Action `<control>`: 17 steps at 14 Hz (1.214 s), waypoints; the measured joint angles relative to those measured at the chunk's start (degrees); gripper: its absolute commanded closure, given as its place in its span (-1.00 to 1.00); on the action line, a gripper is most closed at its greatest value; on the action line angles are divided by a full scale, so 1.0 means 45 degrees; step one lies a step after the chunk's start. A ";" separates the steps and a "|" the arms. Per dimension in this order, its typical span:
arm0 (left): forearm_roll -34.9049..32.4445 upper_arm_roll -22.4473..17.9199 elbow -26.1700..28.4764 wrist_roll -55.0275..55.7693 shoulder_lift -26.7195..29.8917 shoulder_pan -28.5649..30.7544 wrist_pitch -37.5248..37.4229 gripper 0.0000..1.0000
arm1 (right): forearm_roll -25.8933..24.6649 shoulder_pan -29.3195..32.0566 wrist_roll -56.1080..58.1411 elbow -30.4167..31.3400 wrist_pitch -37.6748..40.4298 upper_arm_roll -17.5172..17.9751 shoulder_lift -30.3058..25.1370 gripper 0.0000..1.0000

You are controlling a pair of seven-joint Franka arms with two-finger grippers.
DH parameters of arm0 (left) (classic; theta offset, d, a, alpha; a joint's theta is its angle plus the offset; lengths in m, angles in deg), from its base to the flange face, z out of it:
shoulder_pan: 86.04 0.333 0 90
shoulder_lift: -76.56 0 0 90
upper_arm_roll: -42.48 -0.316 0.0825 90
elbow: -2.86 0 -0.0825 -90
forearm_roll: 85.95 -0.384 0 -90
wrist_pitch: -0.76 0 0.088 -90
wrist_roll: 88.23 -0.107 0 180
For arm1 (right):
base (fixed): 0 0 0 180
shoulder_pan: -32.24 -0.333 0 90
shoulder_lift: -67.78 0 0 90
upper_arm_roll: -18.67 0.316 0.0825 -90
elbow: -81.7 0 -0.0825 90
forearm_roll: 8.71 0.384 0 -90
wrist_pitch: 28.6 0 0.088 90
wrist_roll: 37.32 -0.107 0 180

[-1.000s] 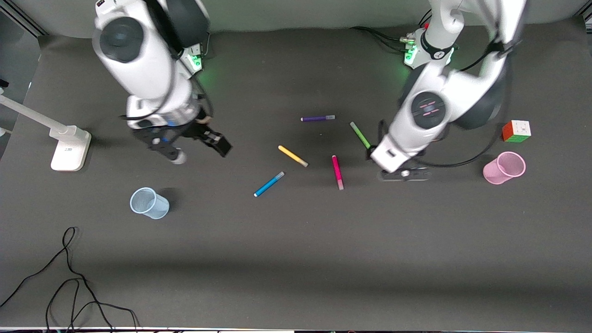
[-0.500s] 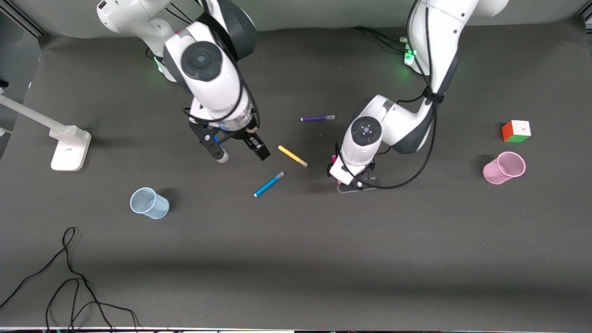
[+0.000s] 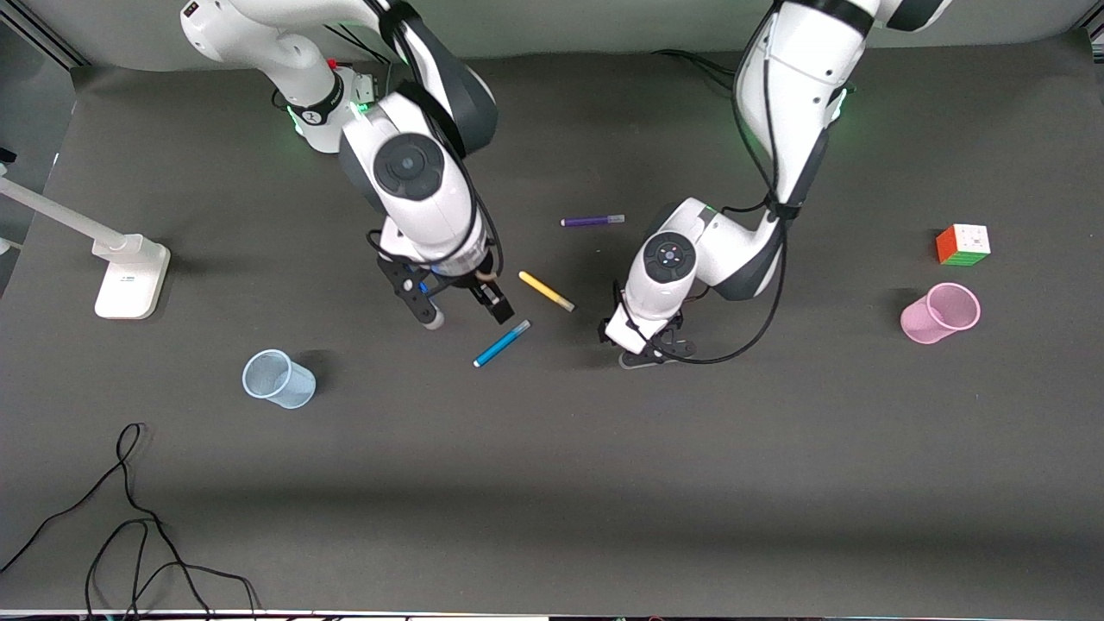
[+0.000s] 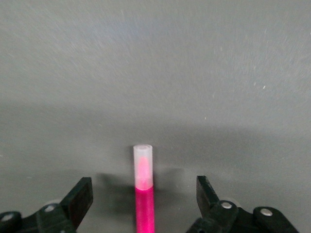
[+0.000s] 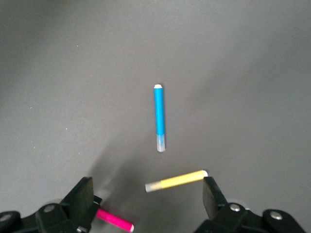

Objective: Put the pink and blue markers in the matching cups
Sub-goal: 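Lower the left gripper to the pink marker while the right gripper reaches the blue marker, then close the left gripper on pink while the right gripper grasps blue, then lift the pink marker toward the pink cup while the right gripper carries blue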

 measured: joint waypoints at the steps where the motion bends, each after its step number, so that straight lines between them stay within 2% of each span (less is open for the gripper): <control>1: -0.0001 0.0000 0.0004 0.0056 -0.0084 -0.0071 -0.0003 -0.84 | 0.0000 -0.0001 0.0000 0.0270 -0.0551 0.0001 0.0241 -1.00; 3: -0.0007 -0.0002 0.0026 0.0067 -0.0100 -0.0120 -0.0120 -0.84 | 0.0000 -0.0016 0.0000 0.0515 -0.1422 0.0005 0.0856 -1.00; 4: -0.0013 -0.0002 0.0054 0.0066 -0.0100 -0.0139 -0.0184 -0.72 | -0.0001 -0.0025 0.0000 0.0561 -0.1816 0.0010 0.1203 -1.00; 5: -0.0023 -0.0002 0.0108 0.0066 -0.0101 -0.0159 -0.0206 -0.49 | -0.0001 -0.0033 0.0000 0.0577 -0.2156 0.0011 0.1539 -1.00; 6: -0.0035 -0.0002 0.0176 0.0066 -0.0101 -0.0172 -0.0206 -0.21 | -0.0001 -0.0038 0.0000 0.0581 -0.2446 0.0014 0.1862 -1.00; 7: -0.0037 -0.0003 0.0216 0.0066 -0.0101 -0.0177 -0.0206 0.46 | -0.0001 -0.0043 0.0000 0.0580 -0.2683 0.0015 0.2141 -1.00; 8: -0.0041 -0.0006 0.0213 0.0066 -0.0079 -0.0177 -0.0206 0.92 | -0.0001 -0.0045 0.0000 0.0581 -0.2910 0.0015 0.2389 -1.00; 10: -0.0052 -0.0020 0.0208 0.0066 0.0031 -0.0177 -0.0237 1.00 | -0.0001 -0.0045 0.0000 0.0582 -0.3409 0.0014 0.2845 -1.00; 15: -0.0056 -0.0197 0.0118 0.0109 0.0182 -0.0147 -0.0521 1.00 | -0.0001 -0.0050 0.0000 0.0566 -0.4110 0.0016 0.3704 -1.00; 17: -0.0058 -0.0287 -0.0243 0.0037 0.0681 0.0136 -0.2061 1.00 | 0.0003 -0.0051 -0.0001 0.0559 -0.4203 0.0018 0.3811 -1.00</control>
